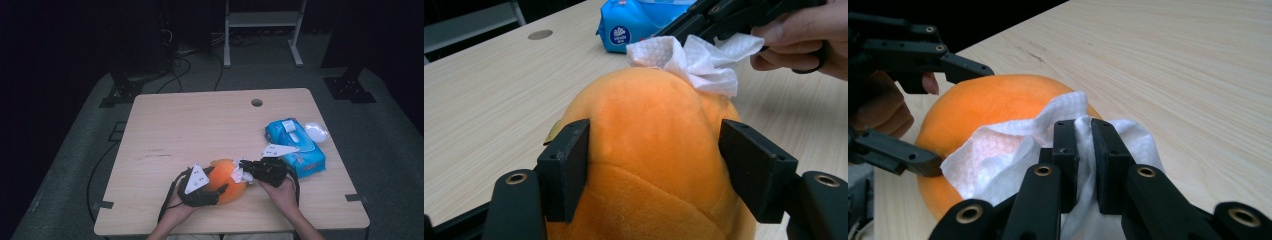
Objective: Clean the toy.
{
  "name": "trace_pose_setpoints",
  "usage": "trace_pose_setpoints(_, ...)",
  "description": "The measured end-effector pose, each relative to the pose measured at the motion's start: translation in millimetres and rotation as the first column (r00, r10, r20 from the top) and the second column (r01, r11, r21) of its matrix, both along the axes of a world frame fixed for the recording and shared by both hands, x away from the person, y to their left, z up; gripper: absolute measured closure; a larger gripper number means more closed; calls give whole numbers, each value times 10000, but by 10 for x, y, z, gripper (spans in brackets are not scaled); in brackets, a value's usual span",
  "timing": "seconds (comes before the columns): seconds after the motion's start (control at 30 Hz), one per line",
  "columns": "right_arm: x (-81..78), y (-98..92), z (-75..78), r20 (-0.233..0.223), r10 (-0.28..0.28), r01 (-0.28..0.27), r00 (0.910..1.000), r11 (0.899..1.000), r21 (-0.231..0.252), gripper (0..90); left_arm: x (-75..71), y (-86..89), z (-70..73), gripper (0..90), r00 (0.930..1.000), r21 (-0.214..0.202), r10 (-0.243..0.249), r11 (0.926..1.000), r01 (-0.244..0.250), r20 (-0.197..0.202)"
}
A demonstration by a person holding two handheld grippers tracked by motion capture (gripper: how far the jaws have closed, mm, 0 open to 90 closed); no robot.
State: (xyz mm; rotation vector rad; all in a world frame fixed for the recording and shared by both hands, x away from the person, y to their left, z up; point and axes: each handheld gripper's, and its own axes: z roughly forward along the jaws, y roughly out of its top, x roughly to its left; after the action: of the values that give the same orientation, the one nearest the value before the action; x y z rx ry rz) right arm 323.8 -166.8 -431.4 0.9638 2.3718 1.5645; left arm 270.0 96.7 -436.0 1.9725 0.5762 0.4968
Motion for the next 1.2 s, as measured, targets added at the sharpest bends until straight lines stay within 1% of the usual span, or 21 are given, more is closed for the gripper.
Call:
trace_pose_setpoints(0.07, -36, 57, 57, 304, 123, -125, 9995, 9999, 70, 811, 2, 0, -5, 313, 10000, 3, -67, 10000, 67, 11)
trace_pose_setpoints(0.13, -65, 140, 117, 601, 329, -323, 9976, 9994, -104, 810, 8, 2, -2, 314, 10000, 11, -64, 10000, 64, -2)
trace_pose_setpoints(0.17, -66, 168, 115, 686, 371, -353, 9970, 9990, -273, 811, 16, 13, 5, 311, 9999, 31, -106, 9999, 106, -55)
trace_pose_setpoints(0.2, -57, 170, 89, 592, 418, -403, 9974, 9989, -256, 811, 30, 27, 15, 299, 9998, -16, -132, 9999, 132, -115)
trace_pose_setpoints(0.23, -43, 150, 53, 378, 461, -457, 9982, 9989, -104, 812, 51, 48, 33, 272, 9997, -65, -85, 9999, 83, -210)
trace_pose_setpoints(0.27, -35, 126, 21, 212, 459, -461, 9987, 9989, 71, 812, 74, 64, 50, 215, 9993, -212, 79, 9997, -87, -377)
trace_pose_setpoints(0.33, -50, 98, 1, 234, 467, -470, 9986, 9988, 129, 812, 126, 85, 58, 73, 9964, -138, 493, 9986, -504, -686)
trace_pose_setpoints(0.37, -62, 99, 8, 265, 521, -523, 9983, 9986, 80, 812, 158, 98, 40, 36, 9937, -230, 511, 9983, -537, -997)
trace_pose_setpoints(0.4, -72, 108, 15, 360, 556, -556, 9978, 9985, -2, 812, 191, 115, 16, 27, 9905, -347, 382, 9985, -432, -1321)
trace_pose_setpoints(0.47, -80, 128, 31, 433, 575, -571, 9974, 9983, -103, 812, 215, 131, -28, 42, 9892, -402, 178, 9989, -239, -1458)
trace_pose_setpoints(0.53, -88, 160, 67, 516, 514, -510, 9973, 9987, -86, 812, 184, 125, -29, 142, 9914, -353, 119, 9992, -167, -1306)
trace_pose_setpoints(0.63, -135, 222, 128, 757, 724, -727, 9945, 9974, 8, 812, 118, 78, -16, 166, 9943, -100, 79, 9999, -91, -1065)
trace_pose_setpoints(0.7, -167, 270, 149, 919, 810, -797, 9925, 9967, -182, 812, 87, 66, 0, 166, 9953, 81, -5, 10000, 13, -971)
trace_pose_setpoints(0.73, -158, 261, 142, 892, 873, -857, 9922, 9961, -216, 812, 84, 72, 4, 166, 9951, 89, -112, 9999, 121, -984)
trace_pose_setpoints(0.83, -105, 172, 79, 400, 902, -903, 9951, 9959, 14, 813, 85, 84, 14, 165, 9937, -59, -371, 9993, 367, -1056)
trace_pose_setpoints(0.9, -116, 127, 54, 372, 941, -942, 9949, 9956, 6, 813, 99, 104, 44, 163, 9924, -143, -626, 9980, 614, -1055)
trace_pose_setpoints(0.93, -131, 115, 50, 408, 946, -947, 9947, 9955, -3, 813, 106, 111, 51, 141, 9921, -162, -651, 9978, 637, -1072)
trace_pose_setpoints(1.03, -158, 118, 44, 517, 966, -960, 9940, 9953, -135, 813, 158, 174, 71, 102, 9896, -526, -558, 9974, 492, -1328)
trace_pose_setpoints(1.1, -159, 120, 39, 545, 1028, -1021, 9932, 9947, -157, 814, 185, 191, 57, 69, 9879, -526, -446, 9979, 371, -1483)
trace_pose_setpoints(1.17, -162, 117, 36, 531, 1065, -1060, 9929, 9943, -126, 814, 224, 204, 26, 55, 9827, -654, -451, 9973, 339, -1798)
trace_pose_setpoints(1.2, -162, 116, 37, 538, 1078, -1072, 9927, 9941, -137, 814, 250, 213, 12, 44, 9778, -726, -499, 9967, 358, -2036)
